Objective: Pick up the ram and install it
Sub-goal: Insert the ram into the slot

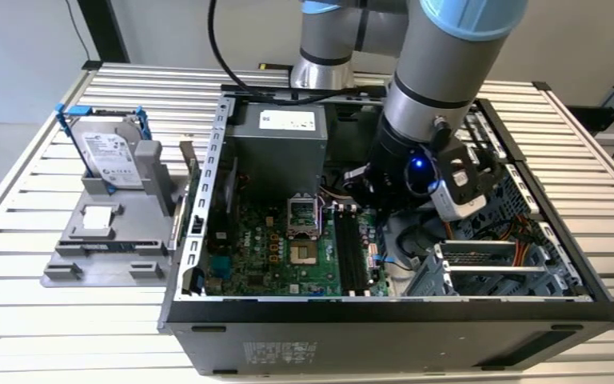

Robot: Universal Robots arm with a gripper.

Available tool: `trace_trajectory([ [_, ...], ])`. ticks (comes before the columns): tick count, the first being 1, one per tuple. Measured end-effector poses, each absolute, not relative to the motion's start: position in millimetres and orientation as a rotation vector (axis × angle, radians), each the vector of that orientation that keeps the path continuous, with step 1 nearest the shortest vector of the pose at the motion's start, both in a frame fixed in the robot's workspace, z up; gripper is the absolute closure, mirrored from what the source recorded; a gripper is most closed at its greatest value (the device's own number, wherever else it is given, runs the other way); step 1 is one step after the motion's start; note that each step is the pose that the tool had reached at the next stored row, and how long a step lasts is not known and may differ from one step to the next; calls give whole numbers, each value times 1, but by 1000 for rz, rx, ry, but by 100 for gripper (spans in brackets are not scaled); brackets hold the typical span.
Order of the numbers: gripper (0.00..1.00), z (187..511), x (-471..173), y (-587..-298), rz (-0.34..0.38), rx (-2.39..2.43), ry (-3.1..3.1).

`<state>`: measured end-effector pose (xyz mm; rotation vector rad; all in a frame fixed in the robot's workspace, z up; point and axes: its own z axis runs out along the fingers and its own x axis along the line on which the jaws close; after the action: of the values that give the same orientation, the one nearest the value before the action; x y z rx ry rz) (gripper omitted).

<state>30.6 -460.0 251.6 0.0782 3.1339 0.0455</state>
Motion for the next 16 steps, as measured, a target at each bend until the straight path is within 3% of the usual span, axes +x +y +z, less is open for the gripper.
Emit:
trace_trajectory([
  [16, 100, 229, 25, -462, 43, 78, 3135],
])
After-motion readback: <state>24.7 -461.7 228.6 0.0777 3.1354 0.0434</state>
